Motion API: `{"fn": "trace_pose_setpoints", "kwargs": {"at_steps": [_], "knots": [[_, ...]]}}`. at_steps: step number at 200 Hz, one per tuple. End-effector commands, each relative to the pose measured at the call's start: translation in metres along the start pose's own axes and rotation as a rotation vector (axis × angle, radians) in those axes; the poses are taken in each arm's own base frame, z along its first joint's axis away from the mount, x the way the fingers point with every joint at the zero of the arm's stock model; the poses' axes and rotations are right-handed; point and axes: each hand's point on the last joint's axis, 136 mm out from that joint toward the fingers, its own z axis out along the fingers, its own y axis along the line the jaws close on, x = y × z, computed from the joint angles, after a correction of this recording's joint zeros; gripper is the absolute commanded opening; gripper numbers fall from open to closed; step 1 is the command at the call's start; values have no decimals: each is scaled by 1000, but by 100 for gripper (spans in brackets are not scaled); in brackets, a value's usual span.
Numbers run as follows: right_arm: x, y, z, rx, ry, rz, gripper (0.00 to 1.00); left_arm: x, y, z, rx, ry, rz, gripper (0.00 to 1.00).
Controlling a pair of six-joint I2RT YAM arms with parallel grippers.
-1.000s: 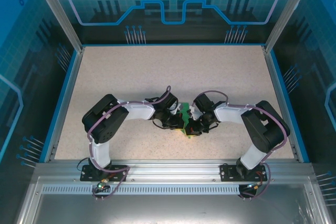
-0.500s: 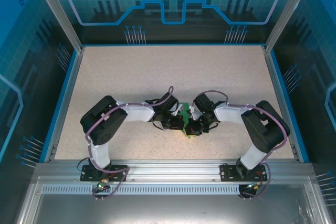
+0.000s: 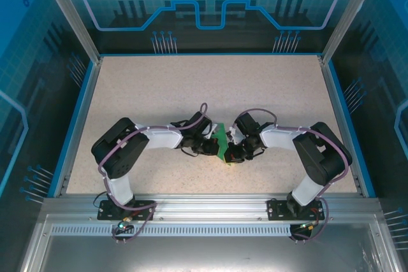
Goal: Fold a paper plane with a square sheet of paper (fold left side to right side)
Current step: Third fold the triangle at the center of the table.
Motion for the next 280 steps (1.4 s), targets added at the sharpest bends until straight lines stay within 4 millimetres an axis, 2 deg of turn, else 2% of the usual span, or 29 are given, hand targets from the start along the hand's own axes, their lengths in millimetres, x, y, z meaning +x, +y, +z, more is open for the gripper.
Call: {"fn": "trace_pose_setpoints", "kwargs": {"at_steps": [1,66,107,122,141,159,178,198,220,249,280], "knots": [[27,-53,5,210,73,91,0,-10,65,-12,-224,-69,-37,0],[29,-46,5,167,77,82,0,-25,81,-26,-237,-123,-50,0],[16,-28,1,94,28,30,0,-37,72,-53,-202,-180,-64,5],[5,-17,-8,73,-20,-15,0,-39,64,-67,-176,-202,-73,10],[-11,-4,-24,71,-95,-81,10,-37,51,-82,-131,-229,-104,21],[-23,4,-41,95,-173,-141,18,-28,38,-89,-54,-225,-172,33],[-31,9,-56,121,-238,-194,28,-20,24,-87,59,-208,-255,43],[-36,12,-64,140,-268,-234,37,-11,21,-81,108,-188,-333,51],[-40,14,-65,142,-281,-259,41,-11,18,-74,153,-173,-362,53],[-41,17,-65,152,-303,-290,42,-12,13,-58,189,-139,-380,53],[-37,26,-82,196,-392,-381,47,-14,13,-43,188,-116,-393,53]]}}
